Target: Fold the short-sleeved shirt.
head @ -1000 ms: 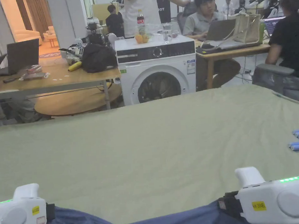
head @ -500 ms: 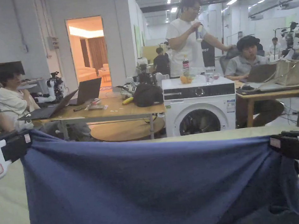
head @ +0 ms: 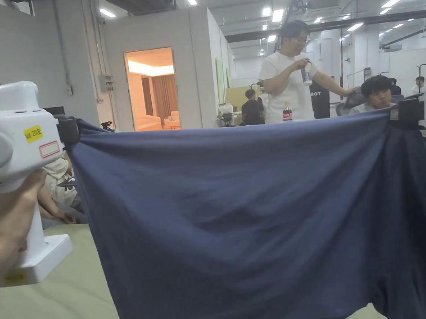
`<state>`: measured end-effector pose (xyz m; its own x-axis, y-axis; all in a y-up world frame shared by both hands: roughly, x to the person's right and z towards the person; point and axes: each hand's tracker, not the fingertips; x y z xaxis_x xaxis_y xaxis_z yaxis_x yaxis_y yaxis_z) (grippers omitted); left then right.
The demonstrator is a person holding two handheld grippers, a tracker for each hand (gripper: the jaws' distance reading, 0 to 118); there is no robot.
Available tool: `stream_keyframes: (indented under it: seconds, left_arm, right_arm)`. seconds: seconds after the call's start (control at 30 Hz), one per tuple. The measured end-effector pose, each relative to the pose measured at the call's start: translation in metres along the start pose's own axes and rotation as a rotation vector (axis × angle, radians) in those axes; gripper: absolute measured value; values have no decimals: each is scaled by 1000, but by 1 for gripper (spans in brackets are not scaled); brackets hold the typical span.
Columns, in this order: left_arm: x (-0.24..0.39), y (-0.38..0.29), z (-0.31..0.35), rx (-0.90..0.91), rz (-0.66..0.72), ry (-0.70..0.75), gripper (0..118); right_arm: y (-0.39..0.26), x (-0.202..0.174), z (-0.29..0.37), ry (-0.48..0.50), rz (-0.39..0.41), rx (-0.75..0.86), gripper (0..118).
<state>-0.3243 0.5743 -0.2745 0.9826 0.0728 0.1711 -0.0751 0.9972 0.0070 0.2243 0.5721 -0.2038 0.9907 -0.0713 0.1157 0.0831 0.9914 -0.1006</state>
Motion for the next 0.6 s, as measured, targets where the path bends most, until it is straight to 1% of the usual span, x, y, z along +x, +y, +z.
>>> stream_keyframes:
  seconds: [0.1, 0.17, 0.37, 0.47, 0.53, 0.6]
  left_arm:
    - [3, -3, -26, -17, 8, 15, 1]
    - [1, -6, -44, -37, -20, 24, 1]
    - [0, -28, -88, -94, -18, 19, 1]
    - [0, -36, -114, -127, -40, 52, 1]
    - [-1, -41, -129, -138, -34, 49, 0]
    - [-3, -47, -147, -155, -34, 62, 1]
  right_arm:
    - [7, -1, -22, -10, 3, -12, 5]
    - [9, -2, -40, -18, 6, -24, 5]
    - [-11, 0, -101, -44, 31, -72, 5]
    - [-18, -2, -135, -69, 39, -99, 5]
    - [-27, -3, -150, -70, 6, -94, 5]
    - [-31, -6, -175, -82, 34, -107, 5]
